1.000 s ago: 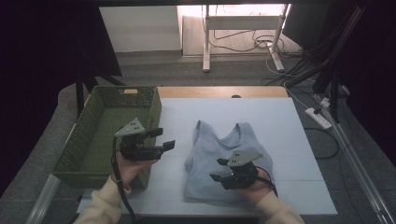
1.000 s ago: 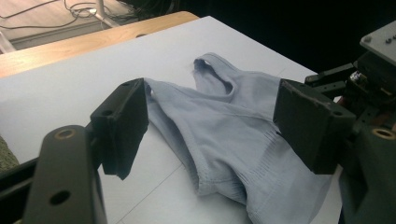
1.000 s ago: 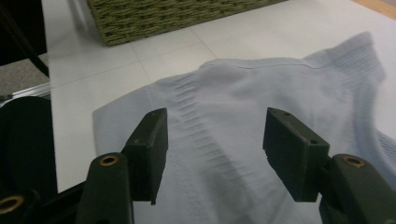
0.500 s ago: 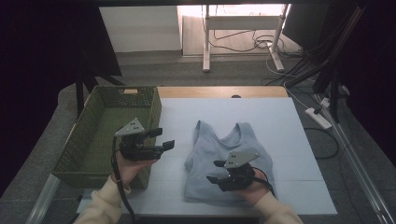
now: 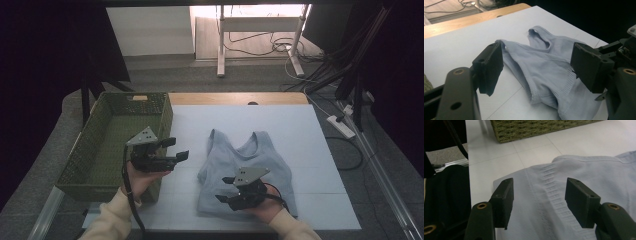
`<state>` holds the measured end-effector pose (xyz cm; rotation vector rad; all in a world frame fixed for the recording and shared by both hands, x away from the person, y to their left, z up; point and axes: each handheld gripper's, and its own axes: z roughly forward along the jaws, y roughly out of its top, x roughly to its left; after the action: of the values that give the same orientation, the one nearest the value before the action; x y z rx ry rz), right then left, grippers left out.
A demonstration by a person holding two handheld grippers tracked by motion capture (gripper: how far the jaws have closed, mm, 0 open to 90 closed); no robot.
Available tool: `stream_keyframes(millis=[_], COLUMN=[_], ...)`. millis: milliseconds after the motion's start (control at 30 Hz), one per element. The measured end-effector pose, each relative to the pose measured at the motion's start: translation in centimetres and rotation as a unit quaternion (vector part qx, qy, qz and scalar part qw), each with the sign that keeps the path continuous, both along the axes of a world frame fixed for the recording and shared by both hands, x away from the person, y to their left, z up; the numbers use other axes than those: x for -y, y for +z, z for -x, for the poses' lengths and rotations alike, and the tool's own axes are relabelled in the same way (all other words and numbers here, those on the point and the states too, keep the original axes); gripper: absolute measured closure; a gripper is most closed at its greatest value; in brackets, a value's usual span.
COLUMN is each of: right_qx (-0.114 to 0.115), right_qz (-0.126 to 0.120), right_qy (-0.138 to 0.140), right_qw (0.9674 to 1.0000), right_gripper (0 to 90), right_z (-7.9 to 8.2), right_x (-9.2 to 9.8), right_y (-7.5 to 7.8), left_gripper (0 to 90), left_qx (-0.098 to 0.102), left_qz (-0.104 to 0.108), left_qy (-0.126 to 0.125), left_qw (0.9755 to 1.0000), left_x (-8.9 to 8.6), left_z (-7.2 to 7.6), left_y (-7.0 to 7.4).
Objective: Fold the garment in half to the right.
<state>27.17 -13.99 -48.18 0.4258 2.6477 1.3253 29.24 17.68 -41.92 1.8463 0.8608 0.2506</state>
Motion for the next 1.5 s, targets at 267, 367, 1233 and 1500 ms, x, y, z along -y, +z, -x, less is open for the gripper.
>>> stream_keyframes(millis=[267, 367, 1233, 1500], right_qx=[-0.010, -0.016, -0.019, 0.012], right_qz=[0.007, 0.007, 0.131, 0.140], right_qy=[0.026, 0.039, 0.063, 0.050], right_qw=[0.9996, 0.9991, 0.9892, 0.9888], right_gripper=[40.6, 40.5, 39.1, 52.6], right_z=[0.4, 0.7, 1.6, 1.5], right_x=[-1.6, -2.7, -8.0, -7.8], right_y=[-0.7, -0.9, -4.4, -4.3], left_gripper=[26.8, 26.8, 26.4, 26.4], left_qx=[-0.003, -0.002, -0.001, 0.000], left_qz=[-0.002, -0.002, 0.000, -0.001], left_qy=[-0.002, -0.002, -0.004, -0.005], left_qw=[1.0000, 1.0000, 1.0000, 1.0000], left_x=[0.2, 0.2, 0.4, 0.4], left_z=[-0.1, -0.1, -0.1, 0.0], left_y=[-0.1, -0.1, 0.1, 0.1])
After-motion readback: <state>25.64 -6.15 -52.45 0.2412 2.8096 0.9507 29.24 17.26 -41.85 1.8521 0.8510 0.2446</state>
